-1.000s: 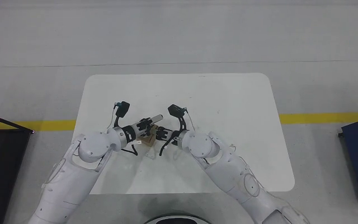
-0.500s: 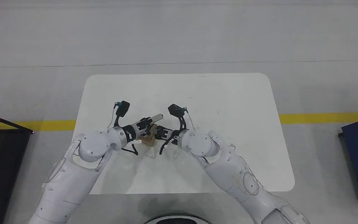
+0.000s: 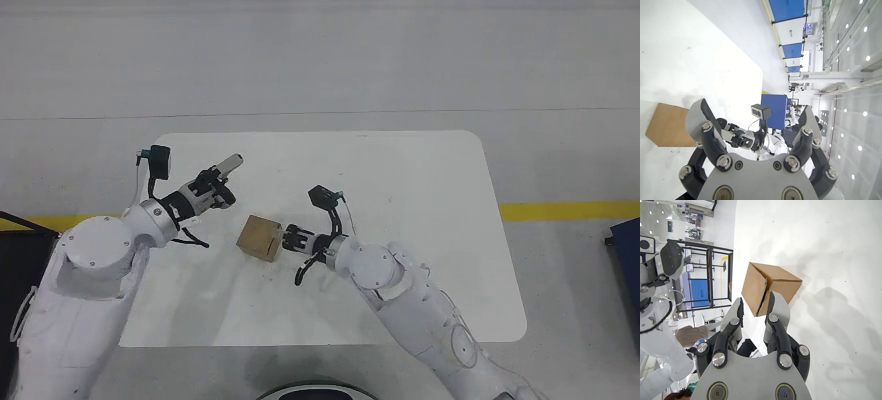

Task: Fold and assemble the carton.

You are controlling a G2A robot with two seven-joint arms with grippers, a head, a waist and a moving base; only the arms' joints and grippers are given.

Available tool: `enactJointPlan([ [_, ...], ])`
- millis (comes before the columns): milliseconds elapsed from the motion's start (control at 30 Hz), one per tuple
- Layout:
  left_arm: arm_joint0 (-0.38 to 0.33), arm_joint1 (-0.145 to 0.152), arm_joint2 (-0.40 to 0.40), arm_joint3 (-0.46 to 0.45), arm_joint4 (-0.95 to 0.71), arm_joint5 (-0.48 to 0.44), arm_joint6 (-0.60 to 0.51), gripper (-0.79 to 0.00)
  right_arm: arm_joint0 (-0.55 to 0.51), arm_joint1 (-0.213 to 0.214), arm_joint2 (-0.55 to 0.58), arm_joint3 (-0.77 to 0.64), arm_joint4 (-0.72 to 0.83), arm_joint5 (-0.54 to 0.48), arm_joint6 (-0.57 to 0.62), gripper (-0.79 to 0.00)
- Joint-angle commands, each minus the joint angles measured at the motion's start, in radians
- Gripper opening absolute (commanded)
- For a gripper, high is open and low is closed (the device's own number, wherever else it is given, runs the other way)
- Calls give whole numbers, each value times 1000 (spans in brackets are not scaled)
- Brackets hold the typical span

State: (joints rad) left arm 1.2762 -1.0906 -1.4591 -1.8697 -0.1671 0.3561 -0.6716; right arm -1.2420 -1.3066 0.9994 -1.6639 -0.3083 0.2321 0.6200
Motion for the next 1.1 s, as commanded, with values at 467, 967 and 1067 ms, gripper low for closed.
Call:
enactJointPlan([
  [467, 17, 9, -85, -15, -22, 23, -24, 0, 142, -15, -114, -44, -119, 69, 125, -785],
  [967, 17, 9, -85, -15, -22, 23, -24, 0, 343, -93, -268, 220, -69, 170, 113, -785],
  [1067, 17, 9, -85, -15, -22, 23, -24, 0, 353, -99, -273, 243, -69, 185, 120, -785],
])
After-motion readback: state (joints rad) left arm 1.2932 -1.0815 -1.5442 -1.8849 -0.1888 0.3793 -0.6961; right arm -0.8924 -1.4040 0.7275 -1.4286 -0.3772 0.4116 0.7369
